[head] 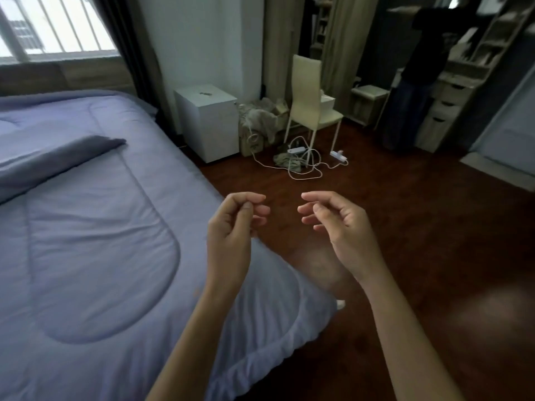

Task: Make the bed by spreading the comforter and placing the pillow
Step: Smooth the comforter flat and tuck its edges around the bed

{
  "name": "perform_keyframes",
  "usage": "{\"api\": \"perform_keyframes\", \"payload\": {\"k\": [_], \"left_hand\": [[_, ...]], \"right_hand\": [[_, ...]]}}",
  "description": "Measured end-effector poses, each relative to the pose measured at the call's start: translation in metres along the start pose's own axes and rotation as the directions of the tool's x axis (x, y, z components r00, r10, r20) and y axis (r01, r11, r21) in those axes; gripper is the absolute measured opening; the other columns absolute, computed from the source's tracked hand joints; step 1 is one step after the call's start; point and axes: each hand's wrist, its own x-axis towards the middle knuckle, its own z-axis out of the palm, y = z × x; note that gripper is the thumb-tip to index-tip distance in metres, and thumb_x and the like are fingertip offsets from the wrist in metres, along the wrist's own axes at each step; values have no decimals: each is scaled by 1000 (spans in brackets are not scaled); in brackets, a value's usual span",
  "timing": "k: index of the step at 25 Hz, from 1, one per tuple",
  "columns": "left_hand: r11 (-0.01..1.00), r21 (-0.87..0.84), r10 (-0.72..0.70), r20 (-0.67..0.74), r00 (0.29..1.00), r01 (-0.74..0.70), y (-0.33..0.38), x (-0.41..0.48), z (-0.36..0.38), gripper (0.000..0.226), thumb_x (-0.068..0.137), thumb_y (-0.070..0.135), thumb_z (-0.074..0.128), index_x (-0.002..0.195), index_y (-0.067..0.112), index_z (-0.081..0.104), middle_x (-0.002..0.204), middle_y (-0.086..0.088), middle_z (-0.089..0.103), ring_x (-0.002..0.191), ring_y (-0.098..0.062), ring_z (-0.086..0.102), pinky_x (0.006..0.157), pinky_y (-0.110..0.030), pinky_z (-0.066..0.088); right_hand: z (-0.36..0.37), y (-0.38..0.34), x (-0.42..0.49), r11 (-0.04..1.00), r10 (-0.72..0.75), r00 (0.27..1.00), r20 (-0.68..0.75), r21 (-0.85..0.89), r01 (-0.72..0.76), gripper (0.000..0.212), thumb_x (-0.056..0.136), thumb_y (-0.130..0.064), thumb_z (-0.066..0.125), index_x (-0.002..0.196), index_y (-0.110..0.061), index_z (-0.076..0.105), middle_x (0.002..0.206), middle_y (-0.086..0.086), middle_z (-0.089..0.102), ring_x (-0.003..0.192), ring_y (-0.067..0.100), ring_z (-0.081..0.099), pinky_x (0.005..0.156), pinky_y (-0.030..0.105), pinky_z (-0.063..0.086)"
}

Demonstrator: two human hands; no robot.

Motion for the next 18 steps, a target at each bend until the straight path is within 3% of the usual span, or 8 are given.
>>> {"api": "perform_keyframes", "payload": {"k": [6,12,18], "left_hand": [[997,-77,-24,0,1000,24,-20,15,129,28,98,6,42,88,19,65,75,8,67,67,-1,61,59,-11,46],[999,-42,-27,29,999,28,-41,55,199,27,98,5,43,90,17,65,76,6,68,70,-2,62,64,-13,49],[1000,15,15,-147,989,-13,-84,148,244,24,99,12,44,91,19,65,78,3,69,72,-5,64,65,-12,48]], "right_hand": [[-117,26,38,994,-24,998,62,-104,31,25,95,-13,50,111,-22,66,94,-5,73,84,7,69,69,11,47],[-176,62,99,997,-1,996,86,-72,8,24,95,-12,50,109,-22,67,92,-4,73,83,8,69,69,12,48],[-186,94,230,985,-67,956,285,-136,110,25,94,-14,50,110,-25,66,92,-8,72,83,5,69,71,13,49]]}}
